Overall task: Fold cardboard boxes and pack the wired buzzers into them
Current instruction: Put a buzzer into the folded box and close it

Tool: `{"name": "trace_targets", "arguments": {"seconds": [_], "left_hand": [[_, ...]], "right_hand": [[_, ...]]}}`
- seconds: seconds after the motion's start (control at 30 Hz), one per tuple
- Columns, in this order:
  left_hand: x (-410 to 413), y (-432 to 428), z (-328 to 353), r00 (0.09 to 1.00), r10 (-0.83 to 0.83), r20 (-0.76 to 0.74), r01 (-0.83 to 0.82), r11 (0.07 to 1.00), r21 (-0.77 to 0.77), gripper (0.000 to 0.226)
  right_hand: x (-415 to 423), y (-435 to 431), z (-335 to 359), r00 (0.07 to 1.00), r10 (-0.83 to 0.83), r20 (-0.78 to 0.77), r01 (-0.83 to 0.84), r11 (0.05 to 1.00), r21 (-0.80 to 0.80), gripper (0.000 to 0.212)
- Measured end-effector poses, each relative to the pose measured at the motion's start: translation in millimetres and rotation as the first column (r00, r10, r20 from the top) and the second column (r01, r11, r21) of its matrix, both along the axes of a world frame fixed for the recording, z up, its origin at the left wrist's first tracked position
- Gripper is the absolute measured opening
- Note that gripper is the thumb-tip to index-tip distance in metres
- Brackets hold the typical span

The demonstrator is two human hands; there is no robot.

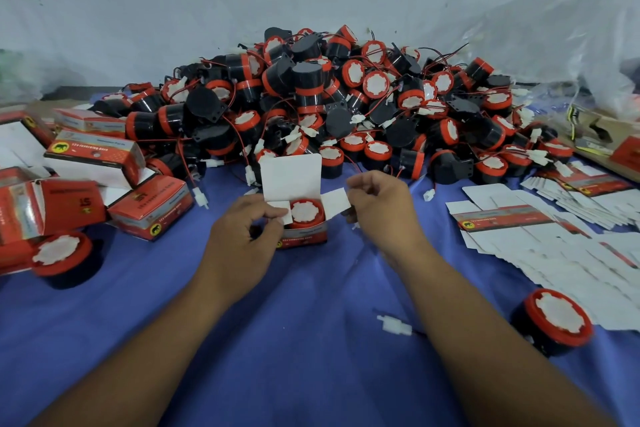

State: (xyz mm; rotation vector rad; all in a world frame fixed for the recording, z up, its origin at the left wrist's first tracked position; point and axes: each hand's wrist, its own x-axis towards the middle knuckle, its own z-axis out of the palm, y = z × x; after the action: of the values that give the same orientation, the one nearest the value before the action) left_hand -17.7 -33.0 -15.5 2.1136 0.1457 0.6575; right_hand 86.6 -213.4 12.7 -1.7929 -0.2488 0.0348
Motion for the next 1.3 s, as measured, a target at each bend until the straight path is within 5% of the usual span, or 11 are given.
{"name": "trace_targets", "arguments": {"seconds": [0.17, 0.4, 0.57, 0.73, 0.83, 1.17, 1.3], "left_hand": [[0.1, 0.0, -0.2, 1.0, -0.004, 0.0, 0.004, 1.0, -0.001, 0.019], [-0.1, -0.1, -0.6, 0.999, -0.02, 0.028, 0.02, 1.0, 0.002, 0.019], [1.8, 1.4, -1.3, 0.999, -0.003, 0.034, 0.004, 1.0, -0.022, 0.017], [6.3, 2.6, -2.3, 0.995, 0.087, 0.046, -0.079, 0.984, -0.159, 0.032], [8.0, 6.7, -0.5, 0.997, -0.047, 0.058, 0.063, 0.948, -0.312, 0.04], [3.2, 14.4, 2.0, 0.981, -0.19, 0.037, 0.189, 0.899, -0.394, 0.029], [1.9, 18.3, -1.3, 0.976, -0.215, -0.031, 0.203, 0.951, -0.233, 0.031]], "right_hand": [[-3.2, 1.7, 2.3, 0.989, 0.138, -0.047, -0.123, 0.961, 0.248, 0.011], [-12.5, 12.4, -8.6, 0.93, 0.289, 0.226, -0.199, 0.915, -0.35, 0.016], [-12.7, 11.4, -8.8, 0.897, 0.36, 0.256, -0.293, 0.918, -0.266, 0.013], [-10.5, 10.0, -8.4, 0.878, 0.398, 0.266, -0.373, 0.917, -0.142, 0.049], [-8.2, 7.5, -8.1, 0.851, 0.427, 0.304, -0.385, 0.903, -0.189, 0.029], [-3.1, 0.2, -14.4, 0.809, 0.494, 0.317, -0.377, 0.851, -0.364, 0.048], [-2.6, 0.4, -15.4, 0.837, 0.474, 0.273, -0.397, 0.87, -0.292, 0.046]]}}
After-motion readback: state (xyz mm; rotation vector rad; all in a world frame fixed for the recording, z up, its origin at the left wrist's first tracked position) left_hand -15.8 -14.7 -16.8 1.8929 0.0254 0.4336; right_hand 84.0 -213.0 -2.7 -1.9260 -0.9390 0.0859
